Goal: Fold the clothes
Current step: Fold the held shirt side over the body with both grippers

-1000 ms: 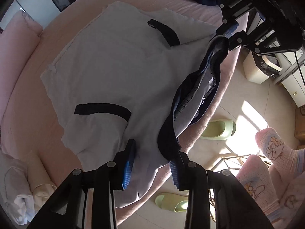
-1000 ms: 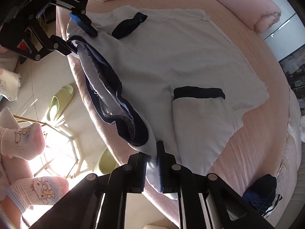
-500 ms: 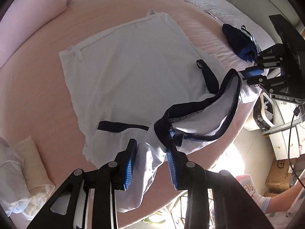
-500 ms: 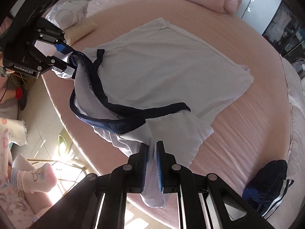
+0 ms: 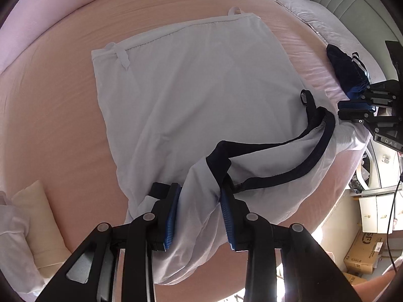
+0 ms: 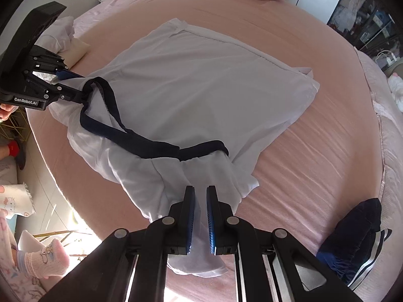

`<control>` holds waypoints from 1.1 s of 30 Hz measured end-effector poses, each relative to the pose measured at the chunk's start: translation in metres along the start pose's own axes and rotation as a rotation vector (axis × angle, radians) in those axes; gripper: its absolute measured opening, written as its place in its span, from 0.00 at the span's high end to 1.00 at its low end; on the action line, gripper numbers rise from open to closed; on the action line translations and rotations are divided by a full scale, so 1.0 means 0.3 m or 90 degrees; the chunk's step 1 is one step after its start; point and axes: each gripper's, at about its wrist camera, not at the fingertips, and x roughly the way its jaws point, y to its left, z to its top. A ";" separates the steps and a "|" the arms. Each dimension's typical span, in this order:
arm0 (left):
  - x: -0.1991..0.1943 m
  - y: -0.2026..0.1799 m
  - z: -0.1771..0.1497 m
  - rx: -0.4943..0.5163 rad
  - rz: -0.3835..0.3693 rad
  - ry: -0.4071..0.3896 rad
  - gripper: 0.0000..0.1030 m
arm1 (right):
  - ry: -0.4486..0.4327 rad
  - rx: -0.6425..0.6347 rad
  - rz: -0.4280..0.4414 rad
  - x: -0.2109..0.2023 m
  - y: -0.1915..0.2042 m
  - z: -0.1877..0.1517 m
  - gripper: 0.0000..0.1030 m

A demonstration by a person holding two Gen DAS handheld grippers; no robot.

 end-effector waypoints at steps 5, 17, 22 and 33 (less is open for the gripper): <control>0.029 0.043 0.016 -0.044 -0.014 0.015 0.71 | 0.012 0.028 -0.013 0.036 -0.049 0.013 0.92; 0.052 0.052 0.007 -0.042 -0.004 0.022 0.70 | -0.020 0.106 0.113 -0.081 -0.123 -0.007 0.45; 0.056 0.069 0.001 -0.050 -0.005 0.028 0.70 | -0.047 0.093 0.161 -0.131 -0.090 -0.011 0.41; 0.019 0.090 -0.027 -0.039 -0.026 -0.003 0.77 | 0.010 0.073 0.171 0.004 -0.023 0.021 0.39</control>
